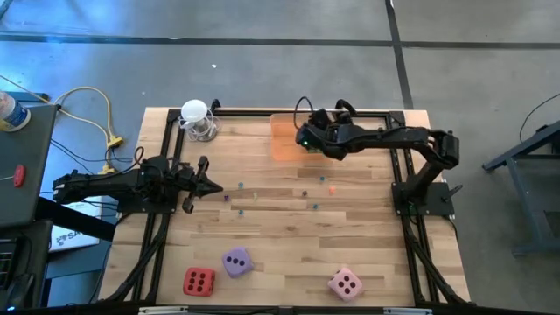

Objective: Pick & Place Dice
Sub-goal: Put the small light blue die into the orange bin

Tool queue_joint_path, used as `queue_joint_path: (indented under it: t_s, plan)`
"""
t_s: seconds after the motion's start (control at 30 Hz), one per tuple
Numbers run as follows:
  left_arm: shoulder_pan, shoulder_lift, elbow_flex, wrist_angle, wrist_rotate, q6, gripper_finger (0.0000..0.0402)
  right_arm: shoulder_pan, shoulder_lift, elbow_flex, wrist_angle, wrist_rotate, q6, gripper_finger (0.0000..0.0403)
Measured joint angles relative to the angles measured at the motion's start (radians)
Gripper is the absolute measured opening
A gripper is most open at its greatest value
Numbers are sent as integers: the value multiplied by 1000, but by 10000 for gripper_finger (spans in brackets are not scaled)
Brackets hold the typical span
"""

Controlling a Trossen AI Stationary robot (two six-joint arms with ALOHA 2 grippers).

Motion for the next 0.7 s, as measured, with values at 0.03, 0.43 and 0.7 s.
queue_joint_path:
  t_s: [0.03,0.43,0.7]
  plan:
    - [0,0,0,-1,0,4,0,22,-13,1,6,8,1,400]
    - [0,0,0,27,0,-39,0,483,-108,3,-141,8,273,400]
    - [0,0,0,74,2,-91,0,781,-64,0,-259,64,634,400]
